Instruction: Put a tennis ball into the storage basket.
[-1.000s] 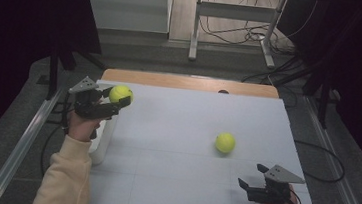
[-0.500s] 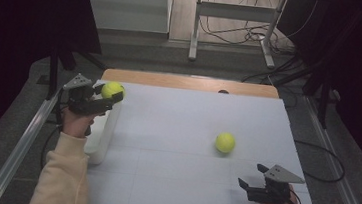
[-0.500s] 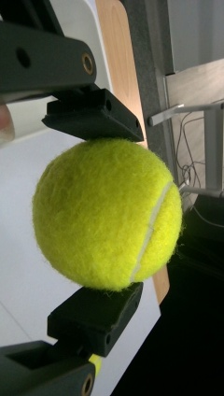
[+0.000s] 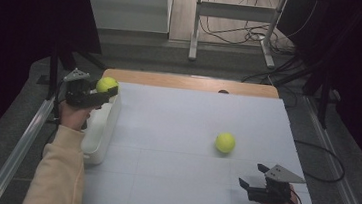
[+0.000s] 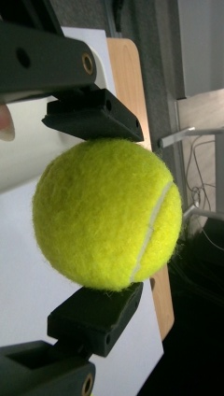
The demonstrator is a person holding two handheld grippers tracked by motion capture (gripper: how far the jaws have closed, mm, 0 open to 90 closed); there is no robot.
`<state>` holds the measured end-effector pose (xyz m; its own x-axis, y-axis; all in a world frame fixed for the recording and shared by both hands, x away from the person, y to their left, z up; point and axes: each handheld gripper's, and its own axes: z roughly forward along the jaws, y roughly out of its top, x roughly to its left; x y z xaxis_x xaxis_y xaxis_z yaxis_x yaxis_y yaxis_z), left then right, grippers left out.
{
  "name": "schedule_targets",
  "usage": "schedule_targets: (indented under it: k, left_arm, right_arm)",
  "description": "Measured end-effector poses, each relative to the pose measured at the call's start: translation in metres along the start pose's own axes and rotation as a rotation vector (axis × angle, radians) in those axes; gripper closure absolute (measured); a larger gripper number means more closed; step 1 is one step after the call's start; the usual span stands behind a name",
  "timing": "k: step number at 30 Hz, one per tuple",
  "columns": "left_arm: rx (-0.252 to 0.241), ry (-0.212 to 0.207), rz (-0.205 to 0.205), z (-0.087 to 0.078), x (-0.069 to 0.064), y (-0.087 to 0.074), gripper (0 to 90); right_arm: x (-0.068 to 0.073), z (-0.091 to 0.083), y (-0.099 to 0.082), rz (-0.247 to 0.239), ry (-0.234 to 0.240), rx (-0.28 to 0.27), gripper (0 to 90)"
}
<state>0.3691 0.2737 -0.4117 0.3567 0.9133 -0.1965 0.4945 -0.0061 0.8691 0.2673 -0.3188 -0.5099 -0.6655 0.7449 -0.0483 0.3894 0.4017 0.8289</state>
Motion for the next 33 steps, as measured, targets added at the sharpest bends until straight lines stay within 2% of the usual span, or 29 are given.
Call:
schedule_targets:
  k: [16, 28, 33]
  left_arm:
    - [0.077, 0.083, -0.023, 0.018, 0.022, 0.002, 26.1]
    - [0.153, 0.139, 0.012, 0.030, 0.029, 0.005, 26.1]
    - [0.187, 0.145, 0.005, 0.036, 0.033, 0.004, 26.1]
  right_arm:
    - [0.000, 0.001, 0.000, 0.000, -0.003, 0.006, 13.8]
    - [0.000, 0.000, 0.000, -0.002, -0.005, 0.009, 13.8]
    - [0.000, 0.000, 0.000, -0.003, -0.004, 0.010, 13.8]
